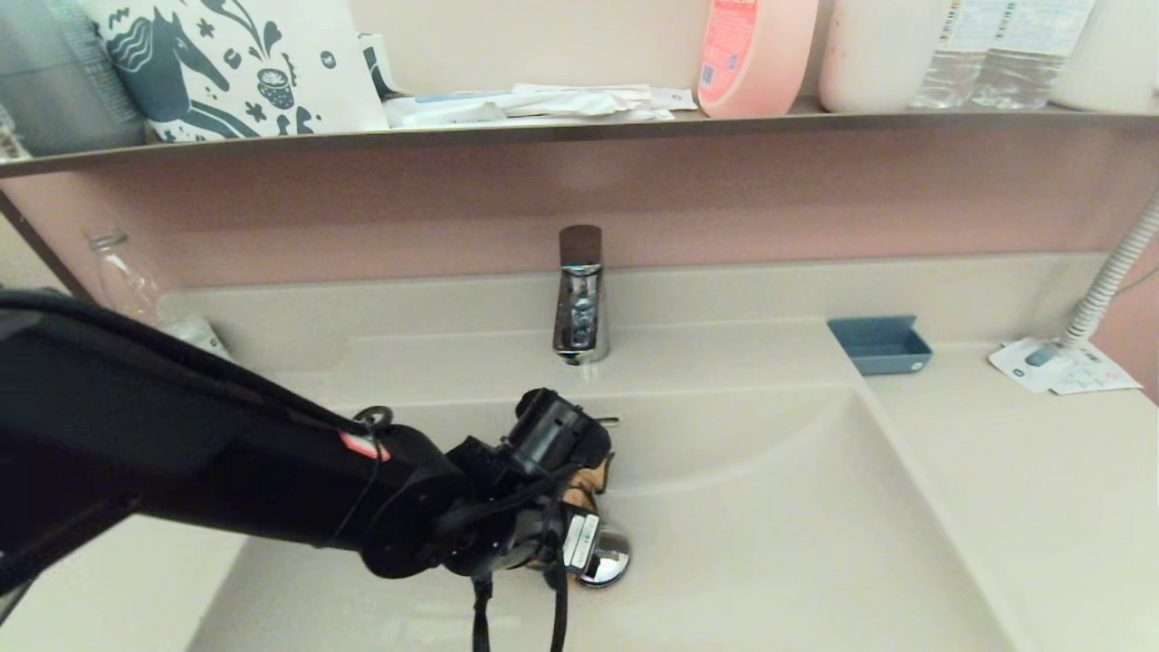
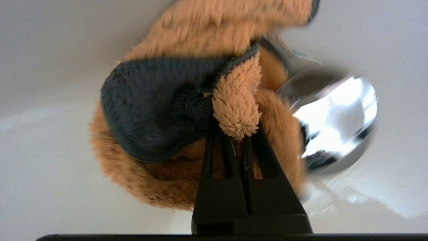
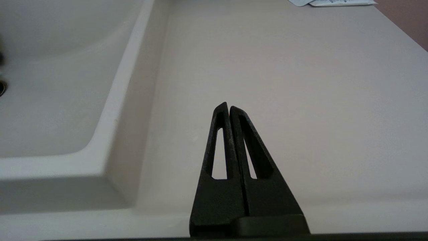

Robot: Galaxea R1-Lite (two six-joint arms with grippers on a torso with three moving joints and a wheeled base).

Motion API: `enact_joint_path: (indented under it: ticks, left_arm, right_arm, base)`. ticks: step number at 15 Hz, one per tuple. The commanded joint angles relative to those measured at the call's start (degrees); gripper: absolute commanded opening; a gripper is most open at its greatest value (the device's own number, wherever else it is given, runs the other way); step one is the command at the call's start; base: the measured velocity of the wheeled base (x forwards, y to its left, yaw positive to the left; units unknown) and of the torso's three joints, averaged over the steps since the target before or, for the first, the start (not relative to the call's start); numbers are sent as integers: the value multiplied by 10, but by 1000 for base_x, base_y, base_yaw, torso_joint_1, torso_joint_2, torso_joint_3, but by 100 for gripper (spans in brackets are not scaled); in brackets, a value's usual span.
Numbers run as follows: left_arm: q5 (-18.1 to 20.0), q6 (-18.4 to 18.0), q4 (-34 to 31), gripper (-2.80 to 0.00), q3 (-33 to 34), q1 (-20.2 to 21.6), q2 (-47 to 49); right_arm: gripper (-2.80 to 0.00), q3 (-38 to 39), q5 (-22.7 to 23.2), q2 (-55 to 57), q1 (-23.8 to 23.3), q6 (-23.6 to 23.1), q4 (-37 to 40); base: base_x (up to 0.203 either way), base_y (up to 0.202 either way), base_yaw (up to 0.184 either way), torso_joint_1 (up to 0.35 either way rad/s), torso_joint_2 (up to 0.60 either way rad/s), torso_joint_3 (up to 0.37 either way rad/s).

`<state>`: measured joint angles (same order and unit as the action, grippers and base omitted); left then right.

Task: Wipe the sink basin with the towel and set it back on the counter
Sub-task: Wipe the sink

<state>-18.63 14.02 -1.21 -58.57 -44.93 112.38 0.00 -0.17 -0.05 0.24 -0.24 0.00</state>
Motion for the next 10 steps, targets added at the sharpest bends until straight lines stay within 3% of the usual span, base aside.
enact_joint_path:
  ticks: [1, 7, 10]
  left_arm:
    - [-4, 5, 3, -280, -37, -32, 42]
    - [-51, 24, -4, -280, -151, -125, 126]
    - [-65, 54, -59, -280, -193, -164, 129]
  right_arm:
    - [-280, 0, 0, 0, 0, 0, 0]
    - [-280, 0, 0, 0, 0, 0, 0]
    - [-280, 0, 0, 0, 0, 0, 0]
  base:
    - [0, 0, 0, 0, 0, 0]
    - [0, 0, 0, 0, 0, 0]
    - [0, 0, 0, 0, 0, 0]
